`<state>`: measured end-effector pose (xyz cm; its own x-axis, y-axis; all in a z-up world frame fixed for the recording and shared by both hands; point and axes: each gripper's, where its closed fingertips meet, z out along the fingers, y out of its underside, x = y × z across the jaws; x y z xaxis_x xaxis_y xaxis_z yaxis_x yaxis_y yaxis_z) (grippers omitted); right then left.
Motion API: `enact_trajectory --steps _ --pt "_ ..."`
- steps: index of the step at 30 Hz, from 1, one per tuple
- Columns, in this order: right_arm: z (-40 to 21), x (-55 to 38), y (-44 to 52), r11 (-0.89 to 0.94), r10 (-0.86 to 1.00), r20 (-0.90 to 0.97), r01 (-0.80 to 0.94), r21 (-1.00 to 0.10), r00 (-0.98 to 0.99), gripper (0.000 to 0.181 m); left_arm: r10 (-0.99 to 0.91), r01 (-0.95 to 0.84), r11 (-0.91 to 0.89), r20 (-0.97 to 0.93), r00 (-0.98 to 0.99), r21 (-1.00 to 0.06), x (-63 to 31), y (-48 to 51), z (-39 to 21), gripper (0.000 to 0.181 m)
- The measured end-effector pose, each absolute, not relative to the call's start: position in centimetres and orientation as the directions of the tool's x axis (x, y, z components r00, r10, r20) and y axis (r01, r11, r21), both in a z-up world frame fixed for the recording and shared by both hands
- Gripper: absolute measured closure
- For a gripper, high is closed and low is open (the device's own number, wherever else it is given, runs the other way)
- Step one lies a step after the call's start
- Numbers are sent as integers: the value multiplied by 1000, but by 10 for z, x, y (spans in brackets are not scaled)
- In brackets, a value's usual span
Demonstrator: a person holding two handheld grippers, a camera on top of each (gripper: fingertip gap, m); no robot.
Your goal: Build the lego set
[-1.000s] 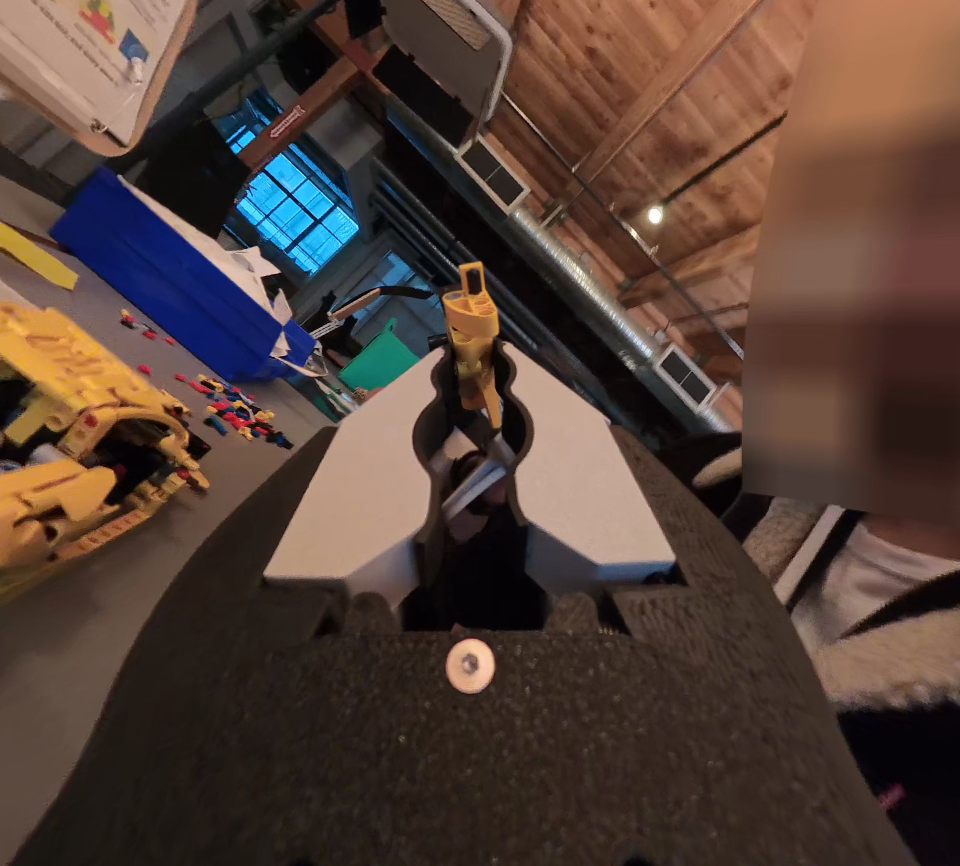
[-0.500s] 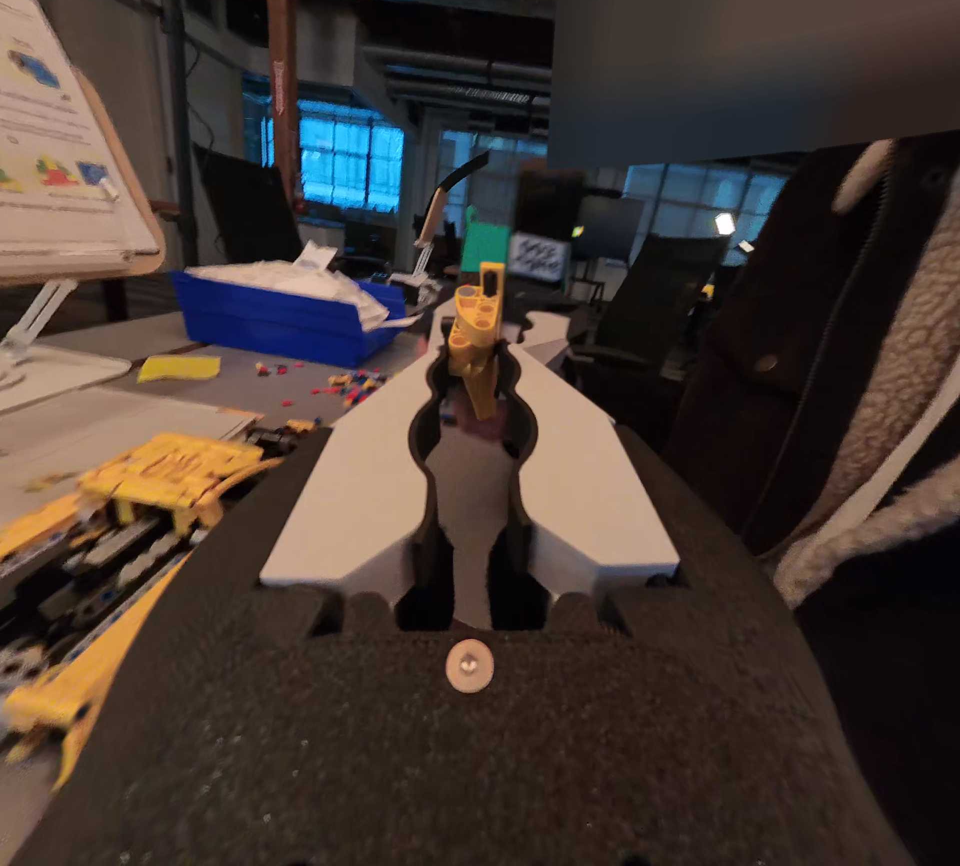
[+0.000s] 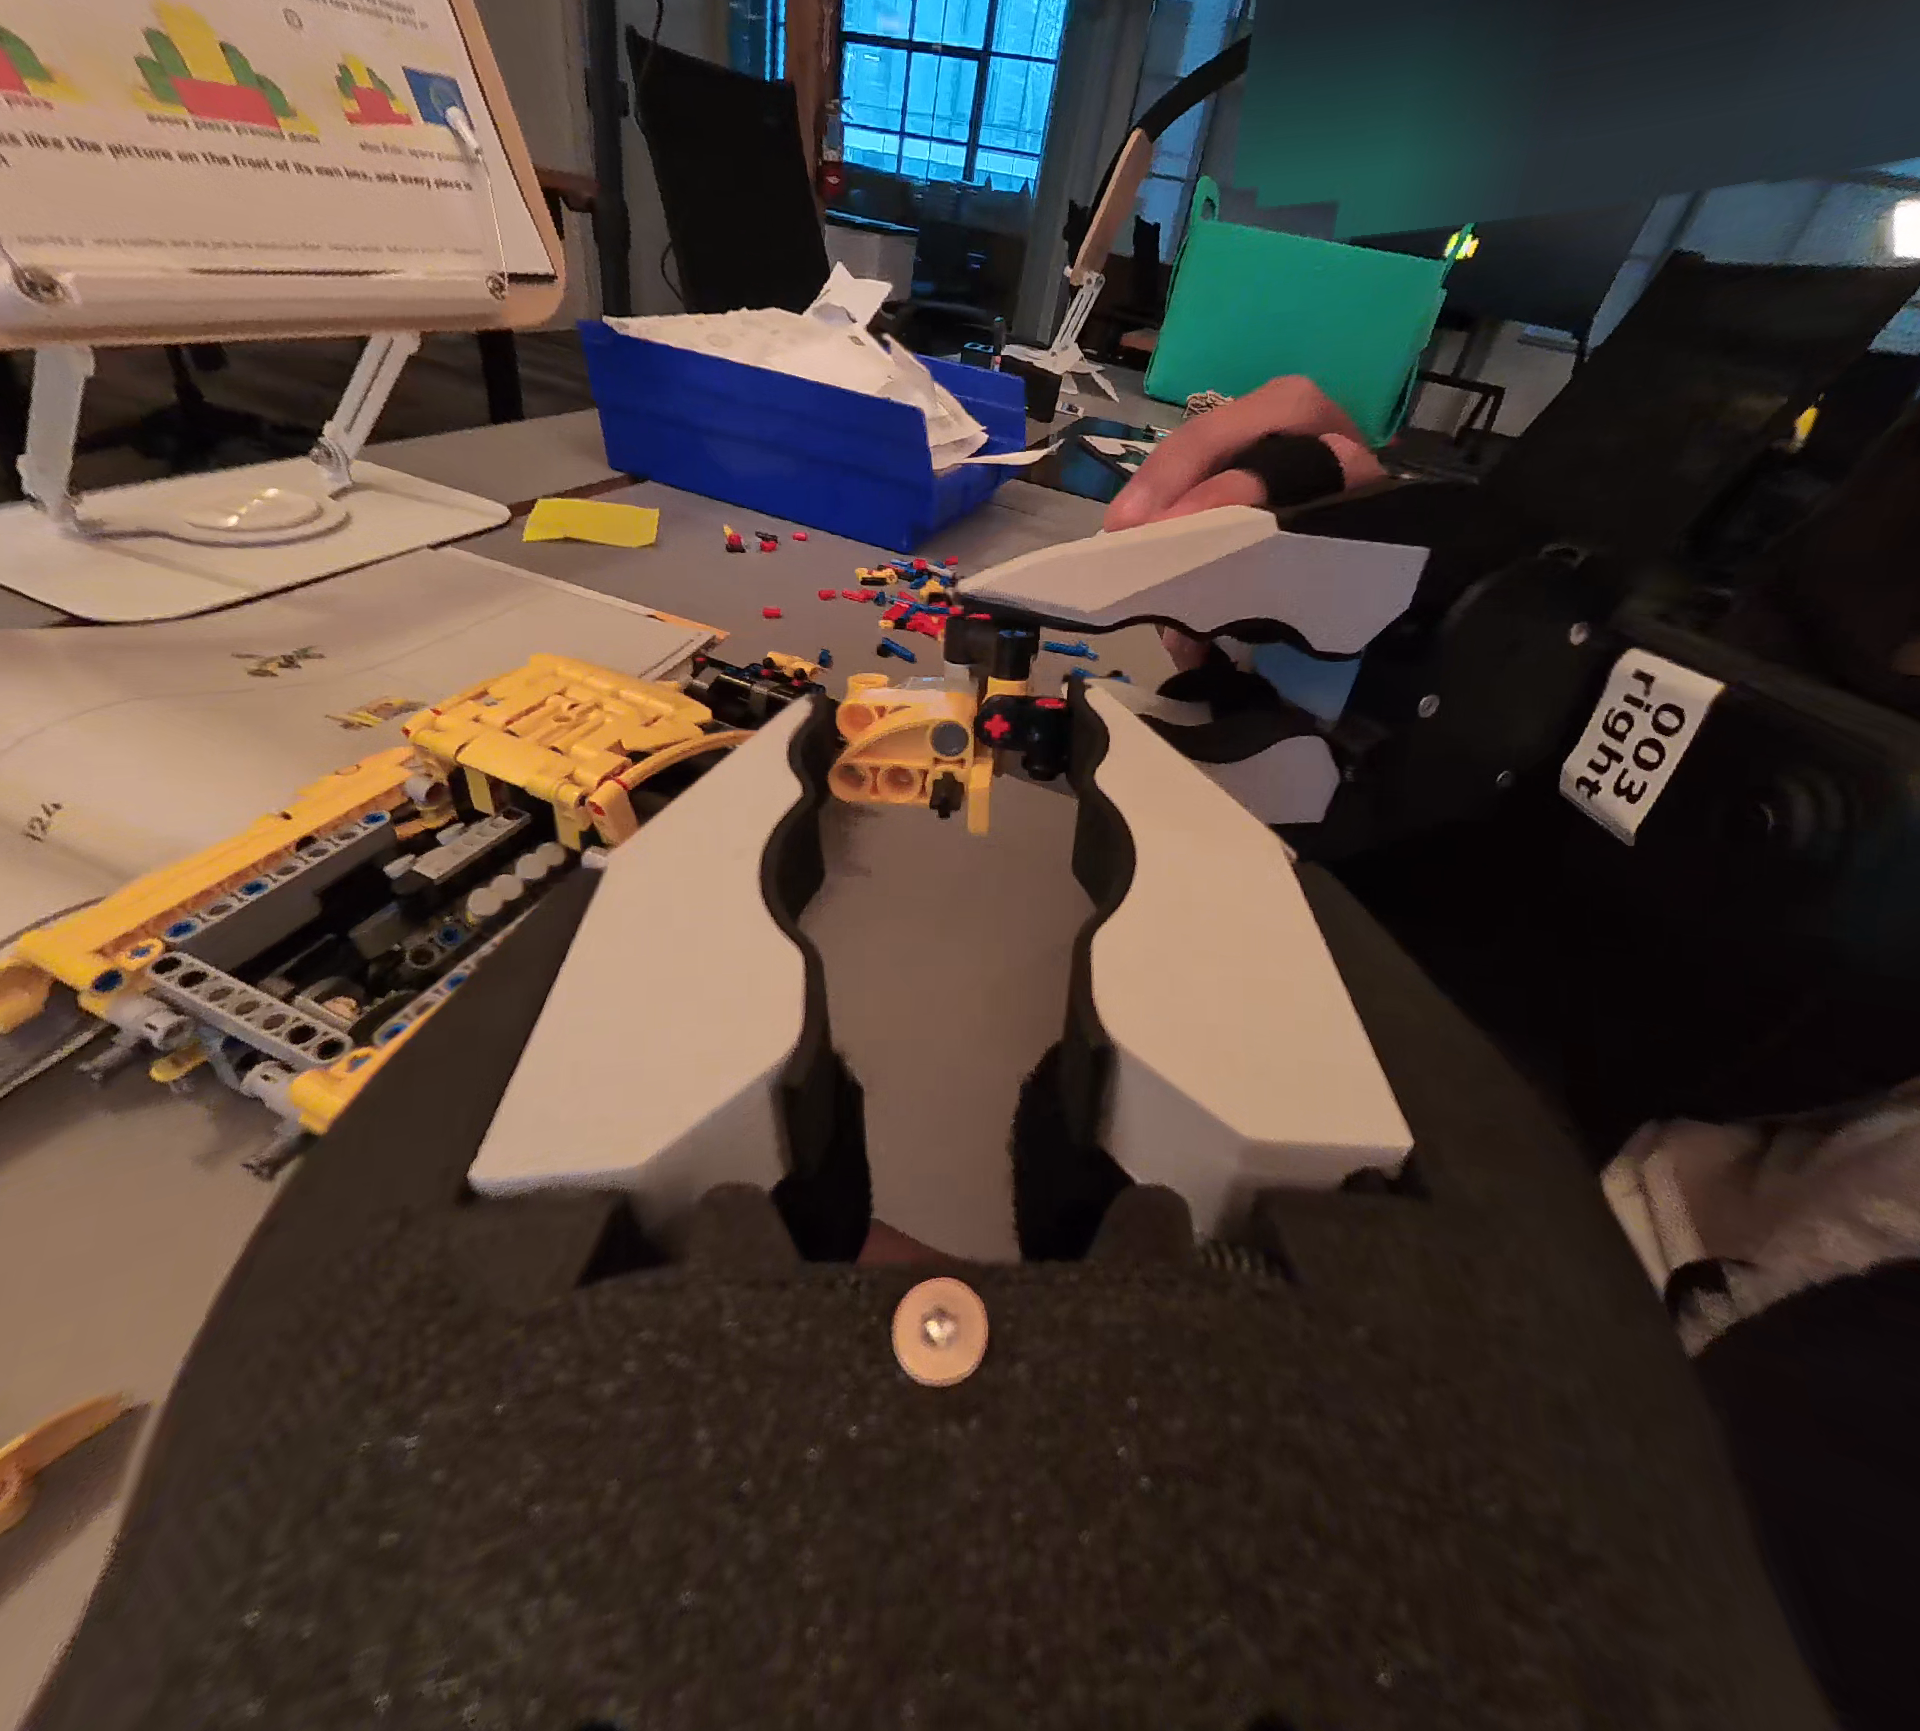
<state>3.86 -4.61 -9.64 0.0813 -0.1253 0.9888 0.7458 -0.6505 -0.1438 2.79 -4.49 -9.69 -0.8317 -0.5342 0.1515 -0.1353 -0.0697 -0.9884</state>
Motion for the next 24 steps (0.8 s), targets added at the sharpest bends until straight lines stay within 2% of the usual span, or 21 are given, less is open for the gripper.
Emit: enact_trajectory --steps 3,5,6,8,9,11,12,14,16,18,19,24 --pt "-89 36 -46 -586 -219 965 771 -249 145 155 -531 -115 -80 140 -836 -990 26 -42 -92 137" --pt "-83 35 -49 -519 -294 915 758 -395 276 145 -529 -97 -92 131 -838 -991 25 -40 -88 137" --pt "-79 34 -51 -450 -334 857 733 -510 391 141 -517 -94 -113 139 -845 -989 23 -39 -84 137" --pt "-72 32 -53 -277 -358 654 593 -756 666 125 -506 -68 -144 132 -852 -987 20 -37 -76 137" --pt "-71 29 -53 -187 -321 519 484 -855 792 128 -503 -40 -156 115 -857 -987 18 -37 -71 137" --pt "-72 19 -51 -57 -158 226 219 -974 961 126 -485 12 -180 78 -871 -984 10 -37 -62 137" --pt "-70 17 -51 -14 -106 108 108 -994 988 122 -474 25 -183 66 -878 -983 7 -39 -61 137" --pt "-65 12 -52 24 -35 14 14 -1000 999 124 -448 47 -186 42 -893 -981 1 -43 -58 137" --pt "-64 3 -52 34 22 8 7 -999 1000 139 -436 71 -193 20 -900 -979 -3 -45 -56 137" --pt "-66 0 -50 25 38 8 7 -1000 999 143 -413 70 -193 16 -911 -979 -7 -48 -57 137" --pt "-67 -3 -50 25 51 13 11 -1000 999 150 -400 65 -193 17 -917 -979 -9 -50 -58 137" --pt "-66 -1 -53 12 64 -10 -11 -1000 998 153 -387 32 -150 28 -922 -988 -8 -56 -69 137"
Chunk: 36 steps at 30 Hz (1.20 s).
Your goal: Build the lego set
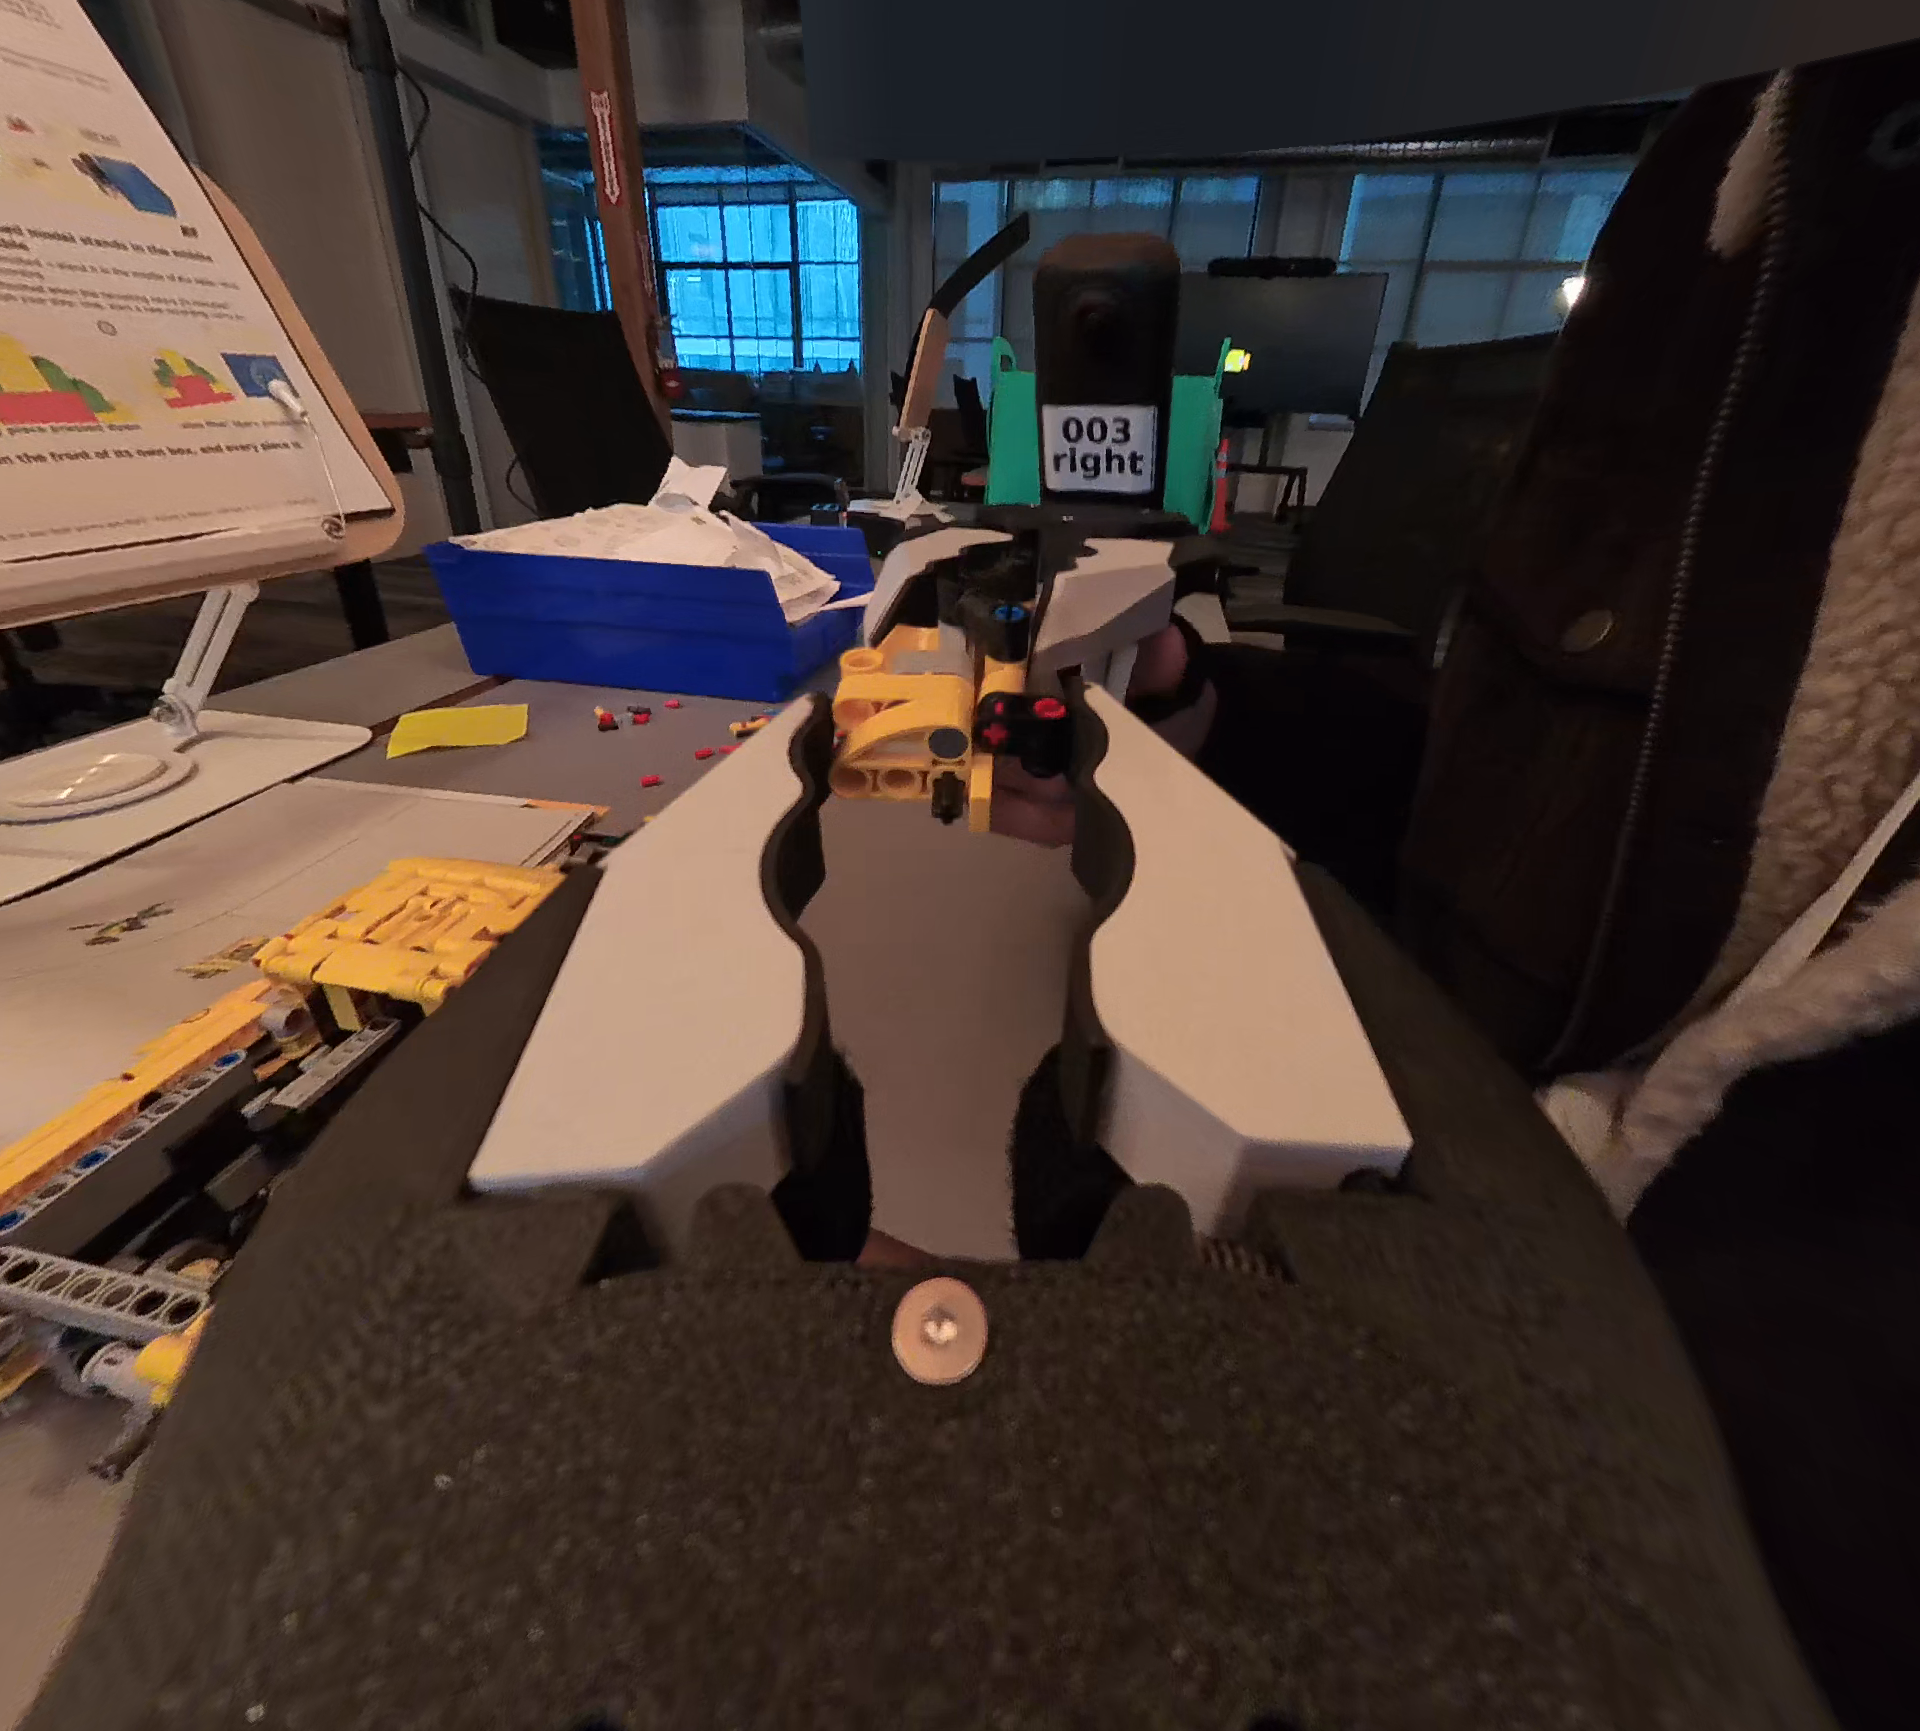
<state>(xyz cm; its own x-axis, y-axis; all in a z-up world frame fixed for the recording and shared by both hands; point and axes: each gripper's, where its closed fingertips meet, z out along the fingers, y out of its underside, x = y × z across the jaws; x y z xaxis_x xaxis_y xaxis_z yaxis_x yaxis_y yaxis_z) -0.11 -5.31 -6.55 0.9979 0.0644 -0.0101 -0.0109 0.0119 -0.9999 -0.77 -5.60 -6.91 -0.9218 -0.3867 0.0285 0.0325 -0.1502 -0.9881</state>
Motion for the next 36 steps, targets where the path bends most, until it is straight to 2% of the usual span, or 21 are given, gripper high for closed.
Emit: enact_trajectory --steps 3,9,13,29,36 --pt "-68 0 -54 -31 58 19 21 -999 998 154 -393 24 -123 26 -919 -992 -6 -58 -75 136" --pt "-78 1 -53 -175 -55 368 354 -919 928 154 -469 70 -9 -58 -881 -997 4 -54 -87 136" --pt "-84 3 -53 -253 -75 505 474 -843 860 154 -491 105 48 -115 -863 -993 7 -54 -93 136" --pt "-85 -1 -55 -276 -61 605 569 -774 794 155 -486 188 99 -212 -848 -977 5 -55 -94 139" --pt "-83 0 -56 -233 -71 634 606 -761 770 154 -528 315 173 -358 -770 -933 6 -54 -91 138"
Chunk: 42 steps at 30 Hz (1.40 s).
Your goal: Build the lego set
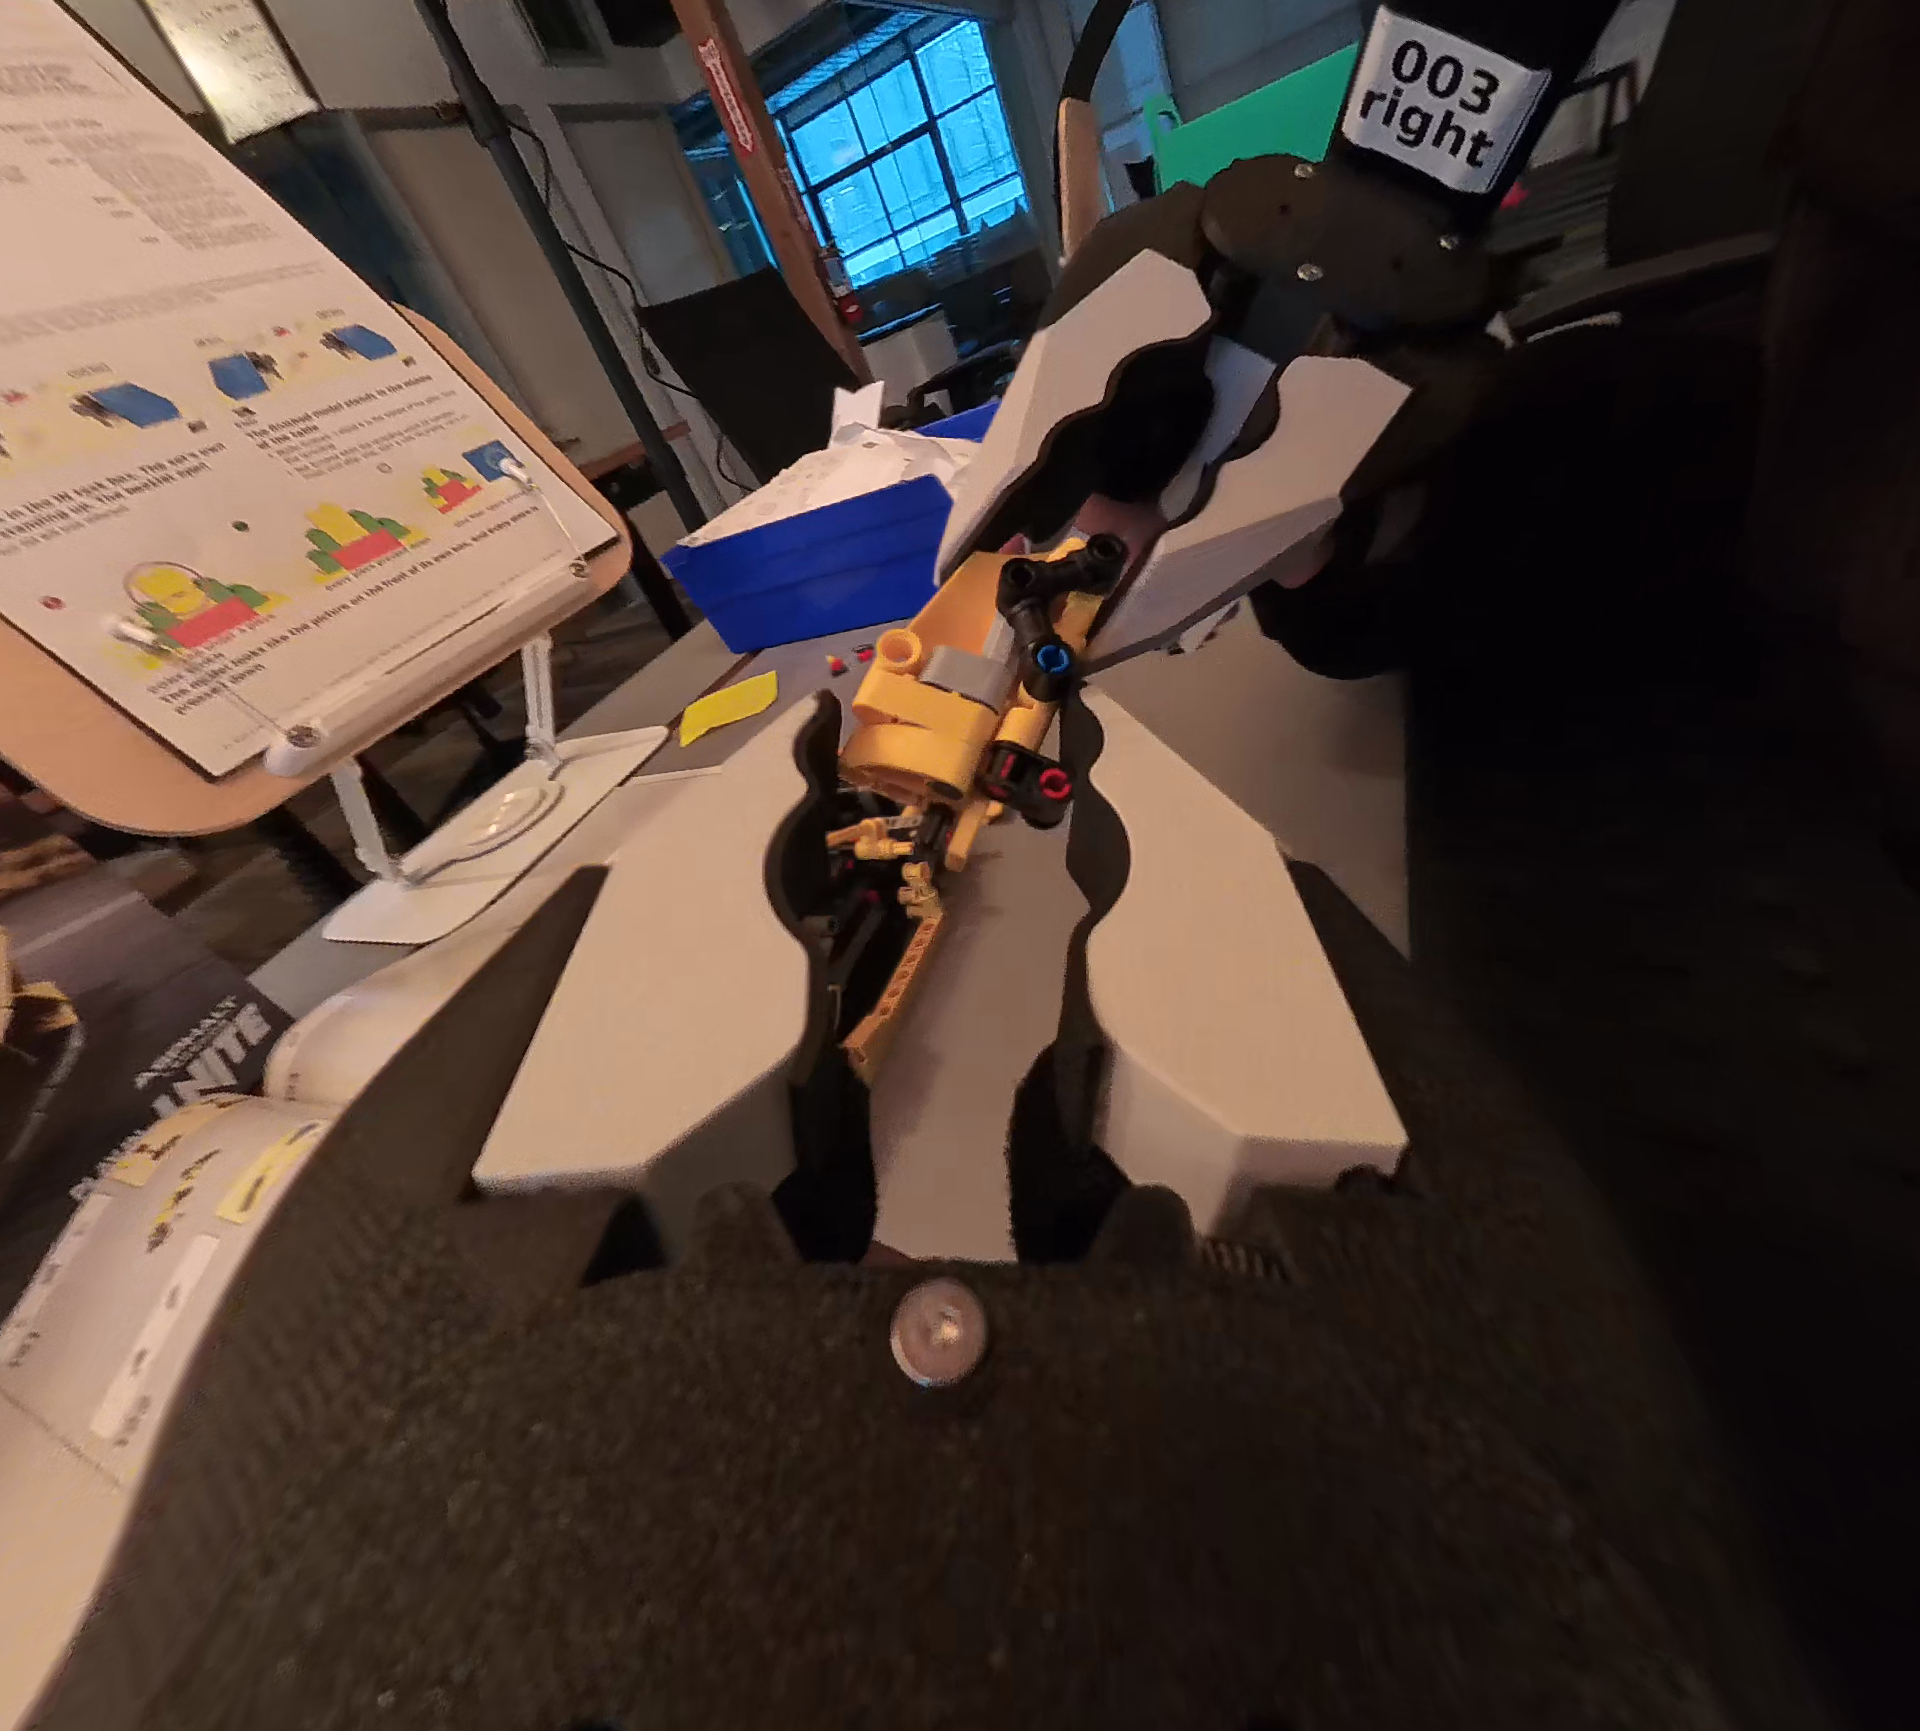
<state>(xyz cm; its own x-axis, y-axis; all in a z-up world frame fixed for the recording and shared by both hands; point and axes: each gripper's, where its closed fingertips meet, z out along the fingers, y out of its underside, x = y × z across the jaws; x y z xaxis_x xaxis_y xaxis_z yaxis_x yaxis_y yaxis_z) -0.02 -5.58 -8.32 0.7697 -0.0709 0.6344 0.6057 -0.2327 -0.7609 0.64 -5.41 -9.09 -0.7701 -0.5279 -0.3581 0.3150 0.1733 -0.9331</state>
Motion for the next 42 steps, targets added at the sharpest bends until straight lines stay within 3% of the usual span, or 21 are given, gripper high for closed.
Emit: enact_trajectory --steps 12,18,24,31,42 --pt "-90 7 -56 -208 -125 521 491 -846 844 153 -543 265 199 -331 -772 -943 13 -53 -98 139" --pt "-105 18 -55 -253 -118 435 396 -883 893 152 -557 149 241 -263 -788 -959 23 -51 -113 139" --pt "-116 22 -54 -241 -54 211 192 -951 976 152 -572 76 242 -205 -794 -967 26 -50 -119 139" --pt "-107 22 -54 -157 -7 125 122 -980 992 153 -566 33 137 -106 -817 -990 22 -50 -109 137" --pt "-77 19 -70 33 121 -113 -117 -993 986 154 -379 -124 -162 178 -908 -979 3 -47 -74 136"
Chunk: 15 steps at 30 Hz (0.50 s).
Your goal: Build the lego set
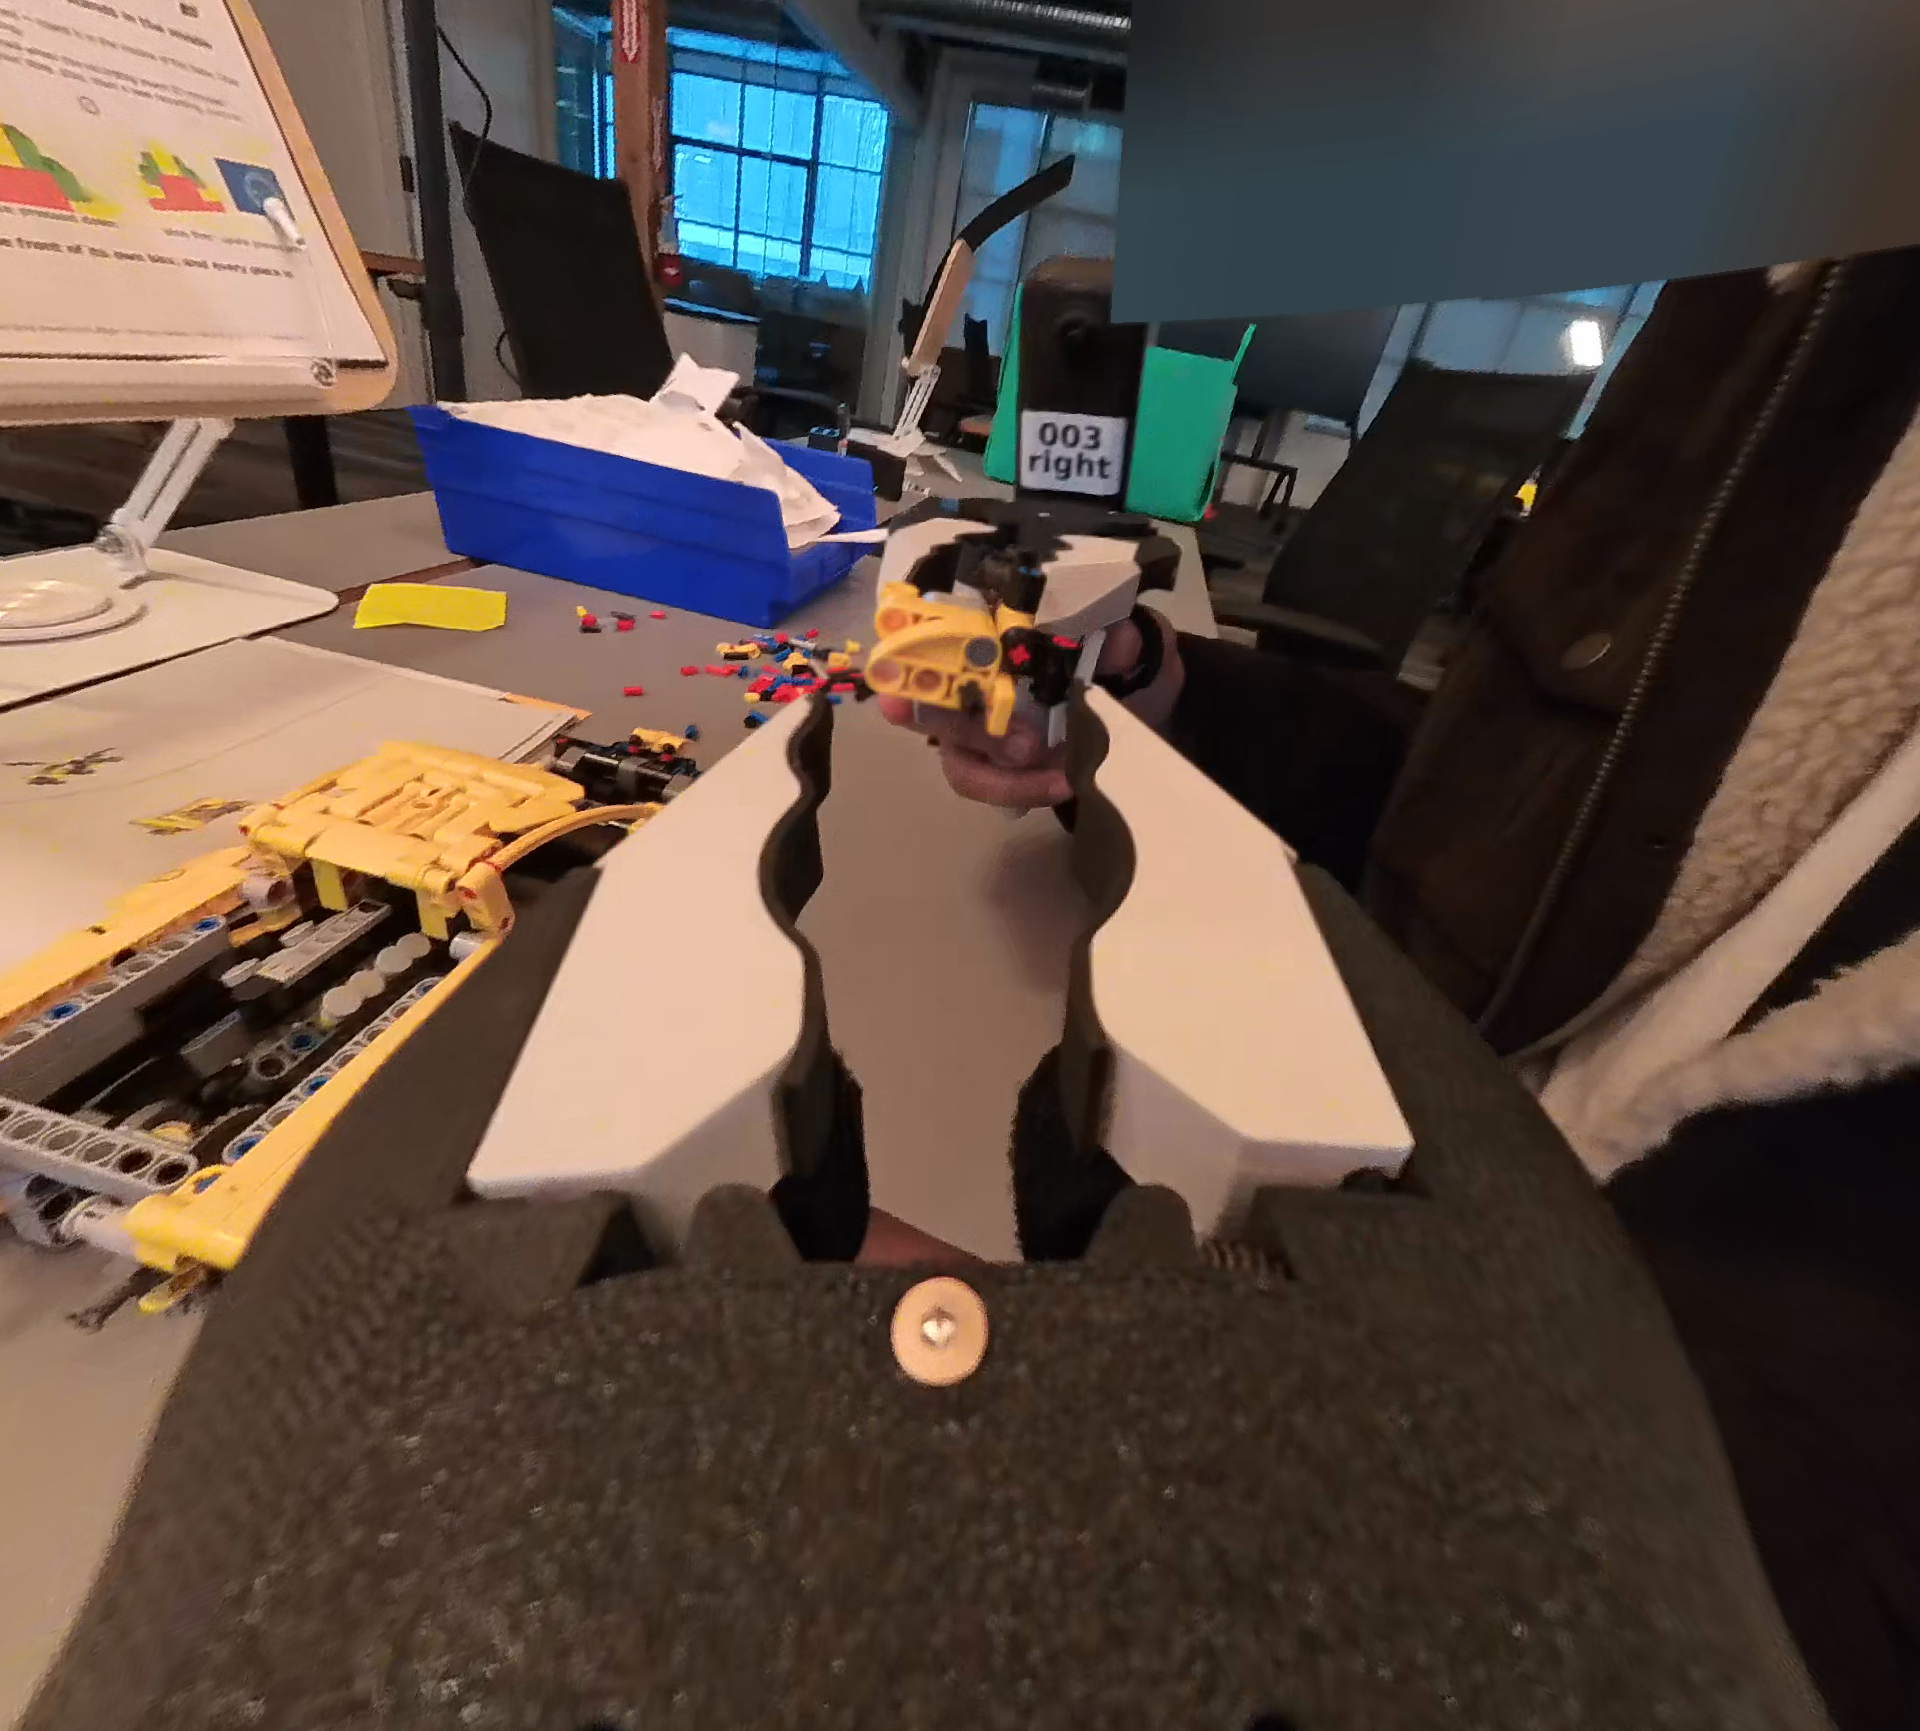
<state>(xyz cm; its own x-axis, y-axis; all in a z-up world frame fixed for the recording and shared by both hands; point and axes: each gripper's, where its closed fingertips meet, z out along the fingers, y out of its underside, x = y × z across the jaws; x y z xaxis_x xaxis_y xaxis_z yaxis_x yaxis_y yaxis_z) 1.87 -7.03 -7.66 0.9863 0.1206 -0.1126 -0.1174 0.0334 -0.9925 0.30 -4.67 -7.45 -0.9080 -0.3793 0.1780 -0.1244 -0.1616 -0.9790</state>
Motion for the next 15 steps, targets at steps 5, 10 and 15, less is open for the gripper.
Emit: enact_trajectory --steps 5,10,15 --pt "-66 15 -74 93 201 -213 -235 -967 956 154 -398 -43 -130 92 -913 -991 -2 -53 -72 136" --pt "-76 10 -66 60 235 -257 -278 -959 937 154 -468 48 -91 0 -884 -995 0 -57 -71 136" --pt "-85 13 -60 24 217 -271 -283 -959 938 154 -513 68 -51 -33 -858 -996 5 -55 -74 142"
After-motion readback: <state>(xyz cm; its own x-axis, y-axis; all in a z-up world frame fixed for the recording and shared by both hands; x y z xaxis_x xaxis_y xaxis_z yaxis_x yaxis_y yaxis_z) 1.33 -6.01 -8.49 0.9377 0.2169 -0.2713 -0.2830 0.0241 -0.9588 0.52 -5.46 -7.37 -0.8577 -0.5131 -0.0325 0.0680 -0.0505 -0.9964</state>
